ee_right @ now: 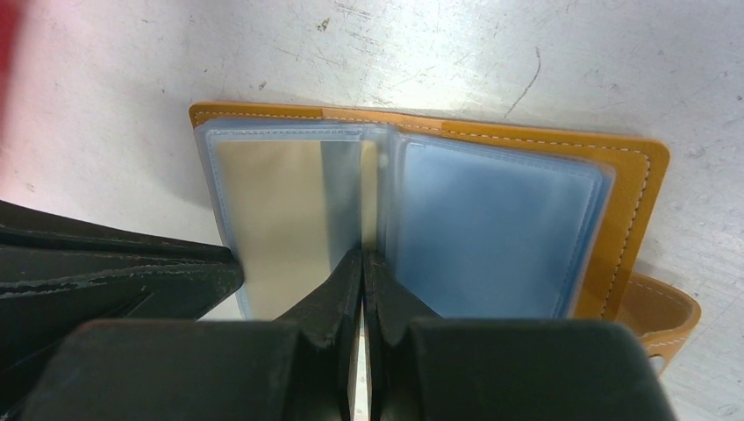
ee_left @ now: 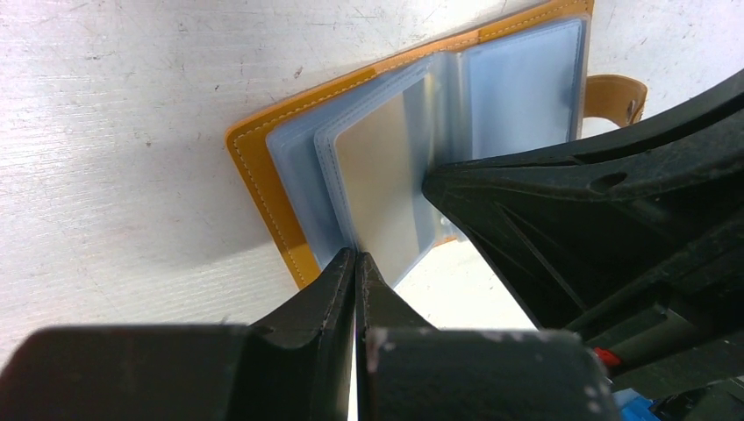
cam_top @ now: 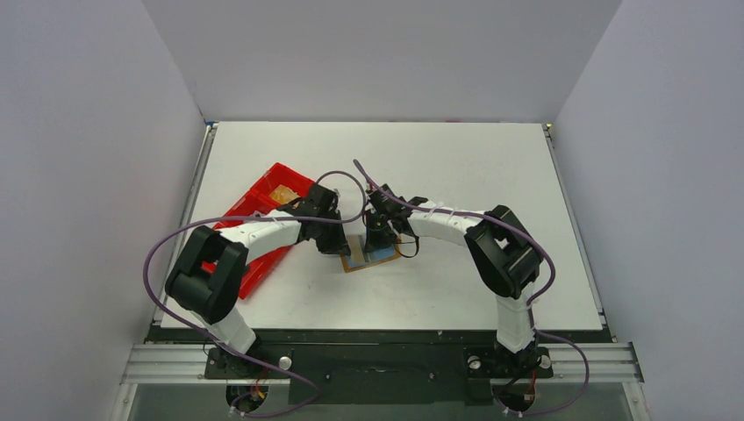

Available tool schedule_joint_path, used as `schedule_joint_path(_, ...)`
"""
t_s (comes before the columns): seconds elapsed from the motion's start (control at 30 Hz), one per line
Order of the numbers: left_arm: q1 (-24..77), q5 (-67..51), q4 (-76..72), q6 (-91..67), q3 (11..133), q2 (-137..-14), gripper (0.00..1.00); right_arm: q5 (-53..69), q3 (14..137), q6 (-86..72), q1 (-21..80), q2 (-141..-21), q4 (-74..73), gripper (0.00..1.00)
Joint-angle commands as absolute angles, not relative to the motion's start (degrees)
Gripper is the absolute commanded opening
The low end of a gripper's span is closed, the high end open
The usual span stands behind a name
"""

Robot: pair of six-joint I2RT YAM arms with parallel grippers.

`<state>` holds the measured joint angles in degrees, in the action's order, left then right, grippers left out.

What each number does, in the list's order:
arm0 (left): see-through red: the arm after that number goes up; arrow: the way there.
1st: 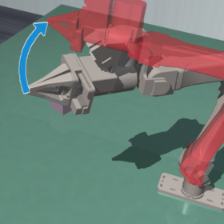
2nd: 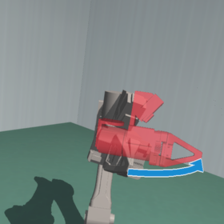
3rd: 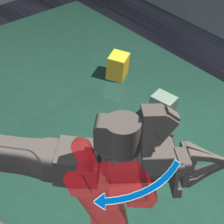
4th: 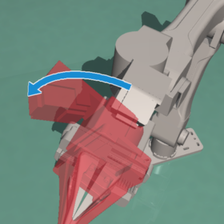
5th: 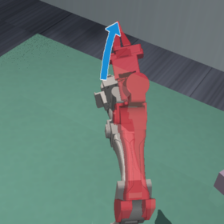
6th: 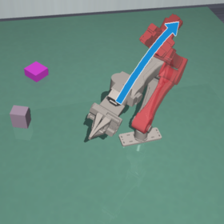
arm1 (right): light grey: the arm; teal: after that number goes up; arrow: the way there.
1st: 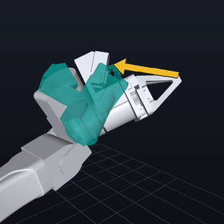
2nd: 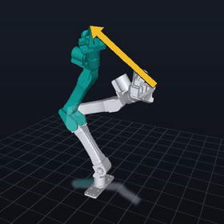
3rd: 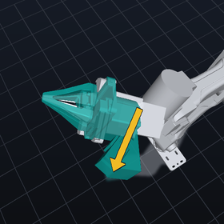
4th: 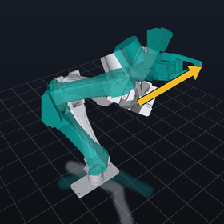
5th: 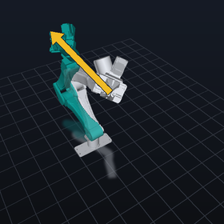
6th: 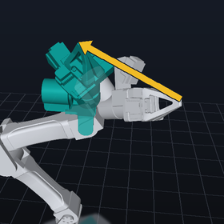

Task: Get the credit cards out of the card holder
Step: Remove the credit card from the card holder.

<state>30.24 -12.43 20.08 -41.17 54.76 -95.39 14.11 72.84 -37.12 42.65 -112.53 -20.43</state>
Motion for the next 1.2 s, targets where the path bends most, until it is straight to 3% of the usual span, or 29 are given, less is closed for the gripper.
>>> schedule_joint_path(0.0, 31.81, -16.9, 10.65, -42.47, 59.62, -95.02, 0.0, 15.49, 70.45, -37.2, 43.36, -114.14, -23.03, 0.0)
schedule_joint_path(0.67, 33.04, -20.45, 5.69, -45.61, 62.74, -97.78, 0.0, 25.97, 64.88, -42.59, 38.51, -110.27, -13.48, 0.17)
schedule_joint_path(1.0, 33.57, -18.43, 6.28, -46.39, 63.33, -99.8, 0.0, 20.07, 61.15, -42.71, 35.98, -103.05, -14.92, 0.18)
schedule_joint_path(1.17, 32.66, -8.38, 14.38, -45.25, 64.86, -98.81, 0.0, 14.01, 60.54, -40.67, 36.18, -100.15, -17.75, 0.29)
